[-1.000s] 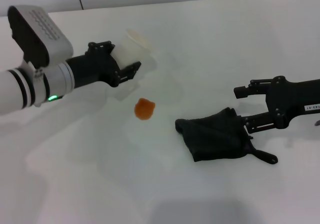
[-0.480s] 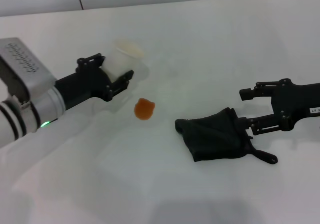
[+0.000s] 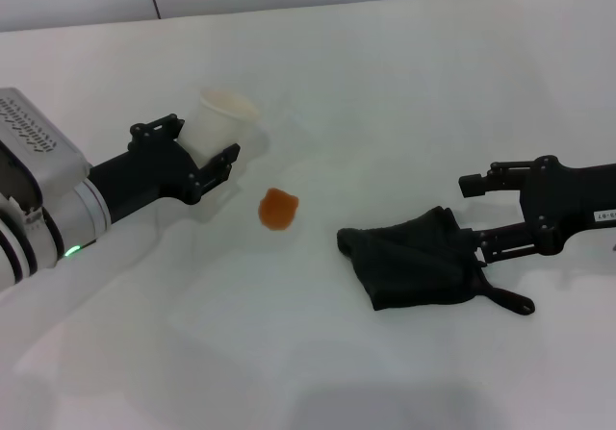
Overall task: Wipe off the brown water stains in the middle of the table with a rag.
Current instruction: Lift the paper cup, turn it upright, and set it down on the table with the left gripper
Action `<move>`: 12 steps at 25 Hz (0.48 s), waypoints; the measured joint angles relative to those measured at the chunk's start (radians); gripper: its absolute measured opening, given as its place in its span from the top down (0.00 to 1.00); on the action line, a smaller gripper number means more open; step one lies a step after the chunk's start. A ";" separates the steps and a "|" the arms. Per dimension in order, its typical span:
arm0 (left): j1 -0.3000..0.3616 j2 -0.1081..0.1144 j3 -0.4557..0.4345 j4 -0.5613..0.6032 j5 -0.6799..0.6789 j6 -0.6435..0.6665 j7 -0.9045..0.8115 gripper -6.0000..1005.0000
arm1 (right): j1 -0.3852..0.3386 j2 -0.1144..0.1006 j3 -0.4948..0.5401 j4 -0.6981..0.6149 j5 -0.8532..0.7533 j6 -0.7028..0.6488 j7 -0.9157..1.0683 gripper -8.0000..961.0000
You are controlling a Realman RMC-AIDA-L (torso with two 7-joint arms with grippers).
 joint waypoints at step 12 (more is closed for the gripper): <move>0.005 -0.003 0.000 0.009 0.008 -0.034 0.003 0.44 | -0.002 0.000 0.000 0.008 0.004 0.003 -0.002 0.15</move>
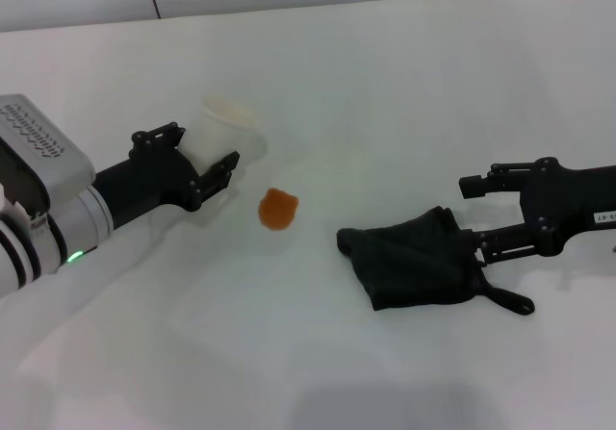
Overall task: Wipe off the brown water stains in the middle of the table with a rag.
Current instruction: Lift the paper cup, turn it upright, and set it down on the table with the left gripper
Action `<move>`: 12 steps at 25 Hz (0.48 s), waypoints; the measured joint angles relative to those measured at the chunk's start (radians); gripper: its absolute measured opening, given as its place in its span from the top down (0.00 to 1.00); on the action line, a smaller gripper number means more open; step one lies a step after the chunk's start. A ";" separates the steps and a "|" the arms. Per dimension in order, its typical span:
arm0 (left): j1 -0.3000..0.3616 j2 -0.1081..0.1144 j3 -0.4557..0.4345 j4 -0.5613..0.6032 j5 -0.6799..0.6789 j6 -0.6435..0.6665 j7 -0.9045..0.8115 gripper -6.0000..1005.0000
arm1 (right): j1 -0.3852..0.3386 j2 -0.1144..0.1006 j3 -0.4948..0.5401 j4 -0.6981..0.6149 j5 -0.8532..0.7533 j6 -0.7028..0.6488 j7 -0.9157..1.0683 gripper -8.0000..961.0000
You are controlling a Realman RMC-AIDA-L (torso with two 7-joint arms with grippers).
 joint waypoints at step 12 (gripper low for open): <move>0.031 0.000 -0.001 0.006 0.012 -0.002 -0.005 0.45 | 0.003 0.000 0.000 0.000 -0.003 0.004 0.000 0.16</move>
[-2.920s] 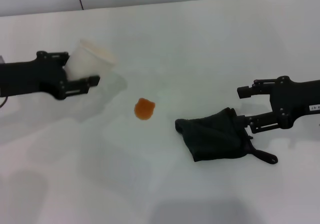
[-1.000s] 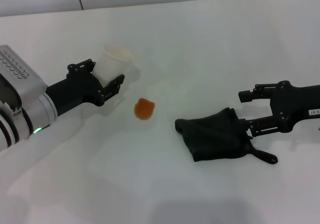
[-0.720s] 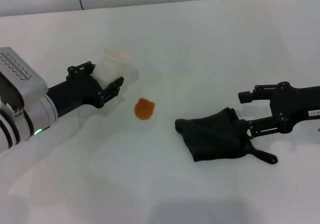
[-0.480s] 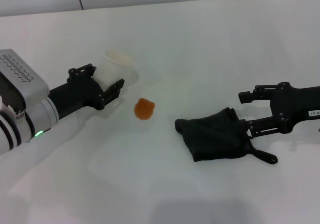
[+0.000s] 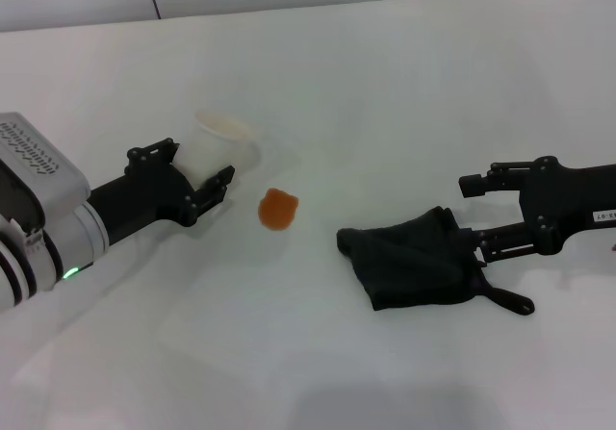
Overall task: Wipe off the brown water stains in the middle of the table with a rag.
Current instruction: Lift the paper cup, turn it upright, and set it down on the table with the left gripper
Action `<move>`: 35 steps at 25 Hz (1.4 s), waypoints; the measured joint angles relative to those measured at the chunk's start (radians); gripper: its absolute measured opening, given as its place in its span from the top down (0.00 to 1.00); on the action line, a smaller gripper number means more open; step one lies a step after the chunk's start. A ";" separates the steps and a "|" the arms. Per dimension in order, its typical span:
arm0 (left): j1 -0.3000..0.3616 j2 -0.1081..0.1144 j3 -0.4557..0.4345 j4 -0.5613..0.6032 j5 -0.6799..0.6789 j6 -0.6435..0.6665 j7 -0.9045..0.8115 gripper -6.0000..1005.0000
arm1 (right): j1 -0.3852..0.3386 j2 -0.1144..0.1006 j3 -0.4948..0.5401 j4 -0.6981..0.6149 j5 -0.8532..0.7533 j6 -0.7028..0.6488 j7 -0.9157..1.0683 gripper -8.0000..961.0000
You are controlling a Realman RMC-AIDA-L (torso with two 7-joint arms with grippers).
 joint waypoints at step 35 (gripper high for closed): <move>0.066 0.000 -0.001 0.011 0.001 0.022 0.070 0.26 | 0.005 -0.002 0.000 0.012 -0.002 0.018 0.000 0.17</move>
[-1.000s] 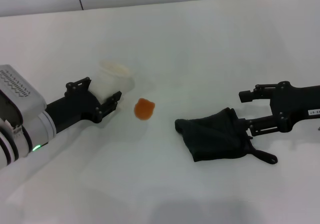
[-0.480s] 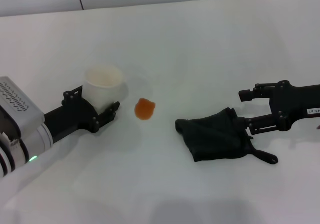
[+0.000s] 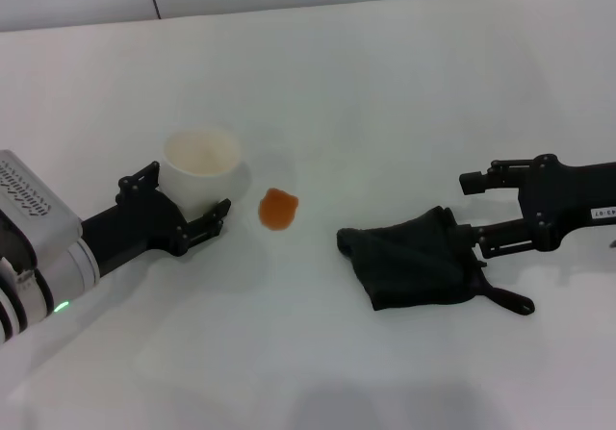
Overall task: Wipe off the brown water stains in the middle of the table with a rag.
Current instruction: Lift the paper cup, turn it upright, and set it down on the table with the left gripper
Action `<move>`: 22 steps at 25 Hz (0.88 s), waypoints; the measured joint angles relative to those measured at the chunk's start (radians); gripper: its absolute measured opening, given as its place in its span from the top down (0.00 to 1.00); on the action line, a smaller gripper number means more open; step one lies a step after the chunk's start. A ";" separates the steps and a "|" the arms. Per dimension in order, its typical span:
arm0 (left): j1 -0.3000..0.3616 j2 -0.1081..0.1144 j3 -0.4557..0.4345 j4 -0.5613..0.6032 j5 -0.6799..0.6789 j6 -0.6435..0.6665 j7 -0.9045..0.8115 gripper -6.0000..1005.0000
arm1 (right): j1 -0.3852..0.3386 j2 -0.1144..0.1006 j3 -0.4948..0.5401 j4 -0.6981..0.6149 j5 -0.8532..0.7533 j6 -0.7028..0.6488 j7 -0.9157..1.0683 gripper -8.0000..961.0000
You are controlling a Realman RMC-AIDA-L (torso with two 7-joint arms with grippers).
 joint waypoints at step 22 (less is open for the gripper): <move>0.047 0.002 -0.001 -0.006 -0.032 0.082 0.000 0.21 | 0.007 0.000 0.000 0.000 0.000 0.001 0.000 0.18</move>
